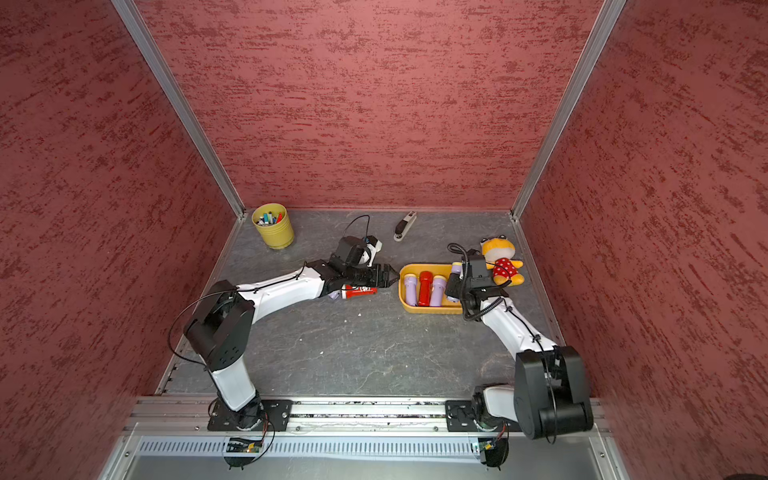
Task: Put the flashlights into the storage boxes
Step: Place the flashlight at the storage box.
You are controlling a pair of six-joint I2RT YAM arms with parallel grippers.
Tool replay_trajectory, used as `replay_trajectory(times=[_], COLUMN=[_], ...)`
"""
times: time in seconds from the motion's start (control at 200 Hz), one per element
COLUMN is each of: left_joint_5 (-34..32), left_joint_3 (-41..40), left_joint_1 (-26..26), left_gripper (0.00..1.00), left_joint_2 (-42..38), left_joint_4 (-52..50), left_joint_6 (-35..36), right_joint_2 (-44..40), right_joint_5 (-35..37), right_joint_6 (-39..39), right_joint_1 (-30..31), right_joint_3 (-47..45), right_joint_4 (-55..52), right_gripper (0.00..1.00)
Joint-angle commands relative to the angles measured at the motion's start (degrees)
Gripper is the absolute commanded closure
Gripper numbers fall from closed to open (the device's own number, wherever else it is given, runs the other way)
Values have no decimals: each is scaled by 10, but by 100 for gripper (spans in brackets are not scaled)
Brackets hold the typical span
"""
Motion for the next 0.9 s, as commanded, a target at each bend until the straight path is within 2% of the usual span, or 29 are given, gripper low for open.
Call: replay_trajectory(times=[0.0,0.346,0.611,0.781,0.897], left_joint_5=[8,8,9,9,9], left_joint_3=[11,12,15,16,15], left_joint_1=[-1,0,2,4,6], left_gripper=[10,10,10,10,10], left_joint_2=[9,10,14,15,17], left_joint_4=[13,14,13,13,14], left_joint_6=[9,9,9,8,8], right_joint_2=[23,101,142,149,146], right_joint_5=[13,48,25,19,7], right_joint_6=[-11,-26,-25,-24,-23], right_joint_1=[-3,-9,-12,-14,-14], right_joint_3=[32,64,76,79,86], right_joint_4=[-6,-17,-19,-16,-19], right_gripper=[65,64,61,50,48])
